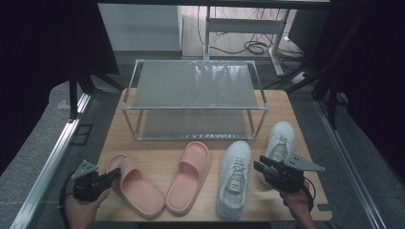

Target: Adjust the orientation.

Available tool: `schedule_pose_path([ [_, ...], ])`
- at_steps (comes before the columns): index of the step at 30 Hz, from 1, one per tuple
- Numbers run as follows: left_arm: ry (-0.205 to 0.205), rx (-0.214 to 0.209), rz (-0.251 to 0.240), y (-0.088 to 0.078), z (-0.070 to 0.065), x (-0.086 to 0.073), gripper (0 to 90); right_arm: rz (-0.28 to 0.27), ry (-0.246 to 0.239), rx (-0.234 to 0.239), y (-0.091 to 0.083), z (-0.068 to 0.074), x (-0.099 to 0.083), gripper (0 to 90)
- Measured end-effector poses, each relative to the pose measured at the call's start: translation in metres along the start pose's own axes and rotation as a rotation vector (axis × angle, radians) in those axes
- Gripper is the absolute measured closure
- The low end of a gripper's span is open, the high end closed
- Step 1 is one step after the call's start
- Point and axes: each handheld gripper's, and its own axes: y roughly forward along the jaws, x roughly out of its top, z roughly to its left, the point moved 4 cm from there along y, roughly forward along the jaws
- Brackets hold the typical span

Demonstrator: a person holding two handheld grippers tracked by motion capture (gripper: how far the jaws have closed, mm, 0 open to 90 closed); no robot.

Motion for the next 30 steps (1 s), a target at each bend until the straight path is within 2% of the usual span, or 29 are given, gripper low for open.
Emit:
schedule_pose_path([
  [10,-0.026,0.041,-0.010,-0.007,0.016,-0.010,90.0,0.009,-0.008,-0.001,0.003,0.003,-0.001,62.0],
  [16,-0.057,0.072,0.006,-0.011,0.027,-0.022,90.0,0.013,-0.011,-0.002,0.004,0.003,-0.002,61.9],
  [23,-0.084,0.076,0.006,-0.009,0.032,-0.034,90.0,0.013,-0.015,-0.003,0.003,0.004,-0.001,61.9],
  [27,-0.103,0.080,0.021,-0.006,0.037,-0.042,90.0,0.016,-0.015,-0.004,0.003,0.003,-0.002,62.0],
  [30,-0.102,0.074,0.041,0.000,0.037,-0.045,90.0,0.017,-0.011,-0.006,0.004,0.003,-0.003,61.9],
])
